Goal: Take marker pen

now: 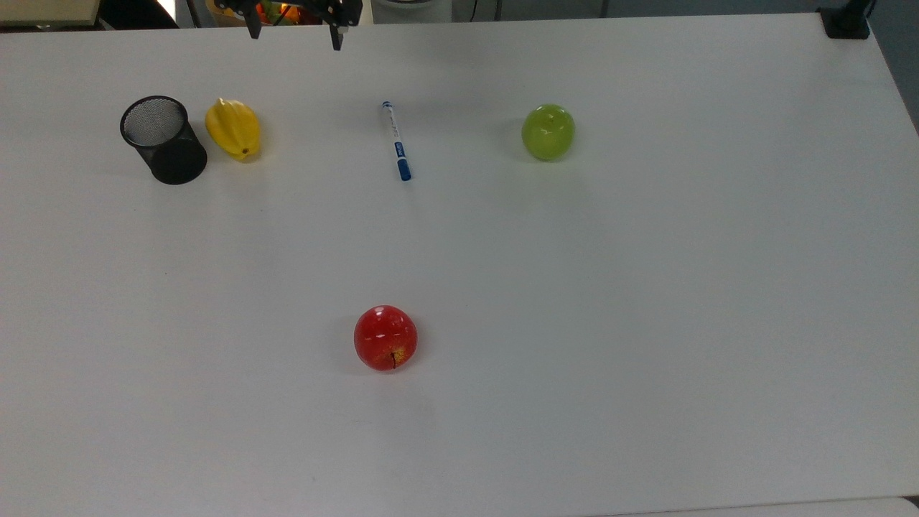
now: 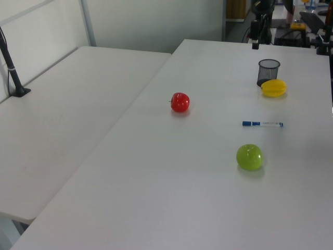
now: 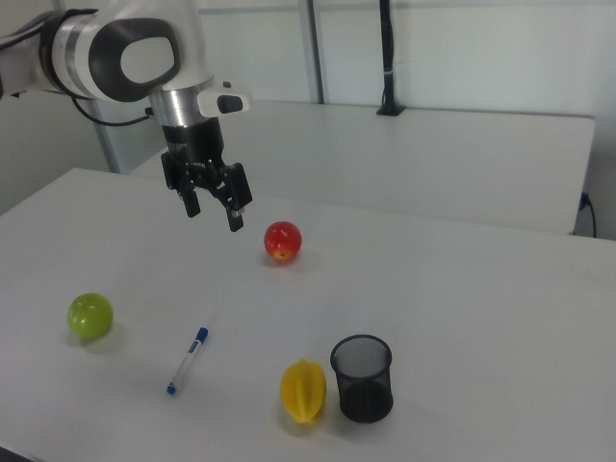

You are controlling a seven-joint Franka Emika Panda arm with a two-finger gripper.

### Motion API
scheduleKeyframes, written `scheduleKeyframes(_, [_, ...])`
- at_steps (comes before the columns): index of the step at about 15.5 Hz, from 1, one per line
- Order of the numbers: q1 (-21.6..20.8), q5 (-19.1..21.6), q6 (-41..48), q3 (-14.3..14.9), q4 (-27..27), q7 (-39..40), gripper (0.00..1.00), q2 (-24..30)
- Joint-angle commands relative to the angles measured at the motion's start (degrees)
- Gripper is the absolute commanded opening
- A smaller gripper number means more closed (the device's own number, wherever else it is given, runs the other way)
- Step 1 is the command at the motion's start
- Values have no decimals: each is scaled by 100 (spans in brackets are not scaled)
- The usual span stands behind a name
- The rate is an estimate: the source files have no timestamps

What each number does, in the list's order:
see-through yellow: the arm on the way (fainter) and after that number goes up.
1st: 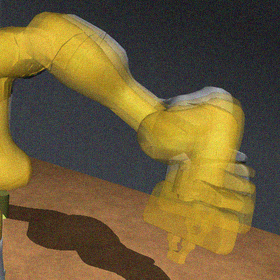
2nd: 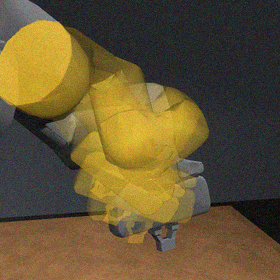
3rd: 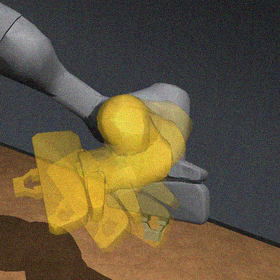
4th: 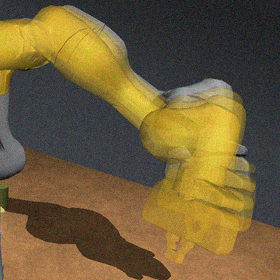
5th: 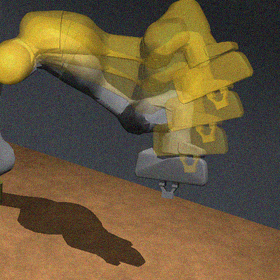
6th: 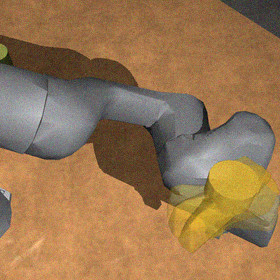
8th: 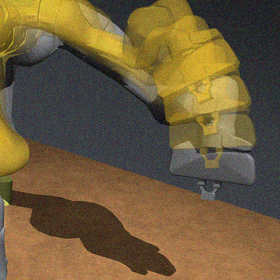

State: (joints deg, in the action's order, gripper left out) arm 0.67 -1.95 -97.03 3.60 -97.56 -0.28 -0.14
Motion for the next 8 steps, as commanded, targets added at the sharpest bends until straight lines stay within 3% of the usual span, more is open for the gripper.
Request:
scheduleKeyframes(1, [-137, 405, 166, 465, -71, 72, 100, 242])
scheduleKeyframes(8, [-146, 406, 483, 519, -35, 397, 100, 295])
